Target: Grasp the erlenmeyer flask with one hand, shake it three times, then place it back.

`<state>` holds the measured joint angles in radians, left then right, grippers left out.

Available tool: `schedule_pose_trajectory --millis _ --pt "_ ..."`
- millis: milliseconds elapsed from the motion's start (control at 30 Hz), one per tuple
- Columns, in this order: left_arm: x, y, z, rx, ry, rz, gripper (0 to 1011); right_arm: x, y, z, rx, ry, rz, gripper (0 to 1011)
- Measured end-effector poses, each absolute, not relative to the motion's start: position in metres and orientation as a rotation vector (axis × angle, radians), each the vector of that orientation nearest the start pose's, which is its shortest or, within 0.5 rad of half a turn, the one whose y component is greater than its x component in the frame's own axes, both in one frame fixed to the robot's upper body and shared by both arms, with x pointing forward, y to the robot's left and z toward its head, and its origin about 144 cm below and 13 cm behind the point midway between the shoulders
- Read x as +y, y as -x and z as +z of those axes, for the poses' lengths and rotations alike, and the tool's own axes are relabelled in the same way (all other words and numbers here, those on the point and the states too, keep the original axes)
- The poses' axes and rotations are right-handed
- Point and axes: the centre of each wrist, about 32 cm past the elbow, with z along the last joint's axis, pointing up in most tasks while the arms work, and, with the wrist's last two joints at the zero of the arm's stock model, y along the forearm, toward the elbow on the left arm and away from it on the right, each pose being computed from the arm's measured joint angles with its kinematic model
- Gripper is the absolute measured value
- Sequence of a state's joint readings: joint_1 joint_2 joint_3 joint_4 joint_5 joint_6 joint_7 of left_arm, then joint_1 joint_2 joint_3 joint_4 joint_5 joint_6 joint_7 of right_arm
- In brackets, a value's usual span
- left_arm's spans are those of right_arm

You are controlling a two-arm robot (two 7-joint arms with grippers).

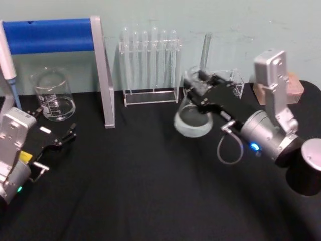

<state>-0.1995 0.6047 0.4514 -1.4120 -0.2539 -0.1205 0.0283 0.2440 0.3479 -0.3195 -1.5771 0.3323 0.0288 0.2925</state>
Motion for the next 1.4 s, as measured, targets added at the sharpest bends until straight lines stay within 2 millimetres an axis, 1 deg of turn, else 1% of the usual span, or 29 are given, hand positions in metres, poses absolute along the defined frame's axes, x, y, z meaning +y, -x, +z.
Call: schedule_pose_trajectory --millis 200,400,667,833,1000,1033,1167,1233,1267,1333,1400 --pt "0.31 -0.489 1.14 -0.285 -0.305 1.248 1001 -0.248 -0.512 1.212 -0.136 -0.024 -1.064 450" --pt "0.31 -0.489 1.14 -0.285 -0.305 1.248 1001 -0.258 -0.513 1.211 -0.138 -0.018 -1.113 449" --pt "0.31 -0.489 1.14 -0.285 -0.304 1.248 1001 -0.258 -0.512 1.21 -0.132 -0.017 -1.118 450" --pt "0.31 -0.489 1.14 -0.285 -0.304 1.248 1001 -0.249 -0.51 1.209 -0.123 -0.017 -1.076 450" --pt "0.31 -0.489 1.14 -0.285 -0.304 1.248 1001 -0.231 -0.506 1.207 -0.111 -0.017 -0.987 449" --pt "0.31 -0.489 1.14 -0.285 -0.304 1.248 1001 -0.225 -0.504 1.207 -0.108 -0.018 -0.956 450" --pt "0.31 -0.489 1.14 -0.285 -0.304 1.248 1001 -0.213 -0.5 1.207 -0.102 -0.02 -0.892 449" --pt "0.31 -0.489 1.14 -0.285 -0.304 1.248 1001 -0.202 -0.496 1.207 -0.096 -0.022 -0.836 450" --pt "0.31 -0.489 1.14 -0.285 -0.304 1.248 1001 -0.202 -0.496 1.207 -0.096 -0.022 -0.836 450" --pt "0.31 -0.489 1.14 -0.285 -0.304 1.248 1001 -0.192 -0.492 1.207 -0.091 -0.024 -0.781 449" --pt "0.31 -0.489 1.14 -0.285 -0.305 1.248 1001 -0.186 -0.489 1.206 -0.087 -0.024 -0.75 450"
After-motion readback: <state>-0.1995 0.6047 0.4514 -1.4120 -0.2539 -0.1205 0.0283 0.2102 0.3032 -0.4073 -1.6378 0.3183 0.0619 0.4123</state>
